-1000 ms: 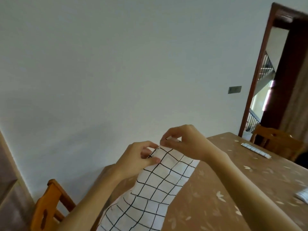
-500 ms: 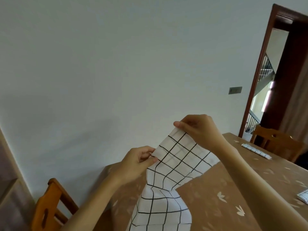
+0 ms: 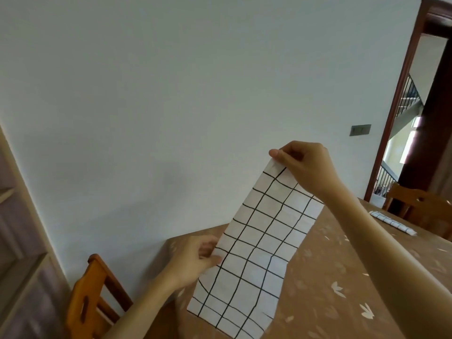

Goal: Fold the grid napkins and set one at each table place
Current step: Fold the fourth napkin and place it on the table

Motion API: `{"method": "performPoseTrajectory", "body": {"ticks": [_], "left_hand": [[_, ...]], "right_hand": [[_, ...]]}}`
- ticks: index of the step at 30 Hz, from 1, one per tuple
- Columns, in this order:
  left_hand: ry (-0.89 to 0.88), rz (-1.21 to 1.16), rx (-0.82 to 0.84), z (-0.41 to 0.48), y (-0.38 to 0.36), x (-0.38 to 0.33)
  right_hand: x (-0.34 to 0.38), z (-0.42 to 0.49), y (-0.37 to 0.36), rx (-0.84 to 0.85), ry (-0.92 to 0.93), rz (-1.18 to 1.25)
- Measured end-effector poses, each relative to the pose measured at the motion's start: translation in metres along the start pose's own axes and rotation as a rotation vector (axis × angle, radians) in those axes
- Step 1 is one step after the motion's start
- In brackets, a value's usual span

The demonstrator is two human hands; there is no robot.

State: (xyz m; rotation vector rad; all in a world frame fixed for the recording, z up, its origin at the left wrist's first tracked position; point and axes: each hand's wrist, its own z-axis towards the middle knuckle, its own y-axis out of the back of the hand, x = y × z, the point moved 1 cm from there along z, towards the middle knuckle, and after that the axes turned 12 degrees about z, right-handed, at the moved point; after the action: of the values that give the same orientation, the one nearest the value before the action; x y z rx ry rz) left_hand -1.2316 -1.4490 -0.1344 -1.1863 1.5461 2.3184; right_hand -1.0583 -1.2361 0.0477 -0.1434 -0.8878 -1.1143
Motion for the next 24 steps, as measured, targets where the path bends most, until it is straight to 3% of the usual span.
{"method": "performPoseTrajectory", "body": {"ticks": [5,10,12,15,19,22,24], "left_hand": [[0.001,0.074,0.085,0.001,0.003,-0.01],[-0.127,-0.258,-0.06,0.019,0.014,-0.084],[-0.169,-0.333,-0.17,0.02,0.017,-0.104],[-0.159,-0.417,-0.248,0.017,0.016,-0.1],[-0.066,-0.557,-0.278,0.011,0.022,-0.074],[-0.047,-0.621,-0.284,0.005,0.031,-0.063],[-0.035,-0.647,-0.294,0.003,0.035,-0.058]], "right_hand": [[0.005,-0.005,-0.01,0.173,0.006,0.022],[0.014,-0.017,-0.037,0.408,0.012,0.051],[0.014,-0.026,-0.046,0.409,0.029,0.065],[0.008,-0.043,-0.04,0.244,0.032,0.093],[-0.022,-0.062,-0.02,0.035,-0.224,0.205],[-0.042,-0.087,-0.026,0.136,-0.522,0.3],[-0.048,-0.102,-0.039,0.239,-0.564,0.414]]}}
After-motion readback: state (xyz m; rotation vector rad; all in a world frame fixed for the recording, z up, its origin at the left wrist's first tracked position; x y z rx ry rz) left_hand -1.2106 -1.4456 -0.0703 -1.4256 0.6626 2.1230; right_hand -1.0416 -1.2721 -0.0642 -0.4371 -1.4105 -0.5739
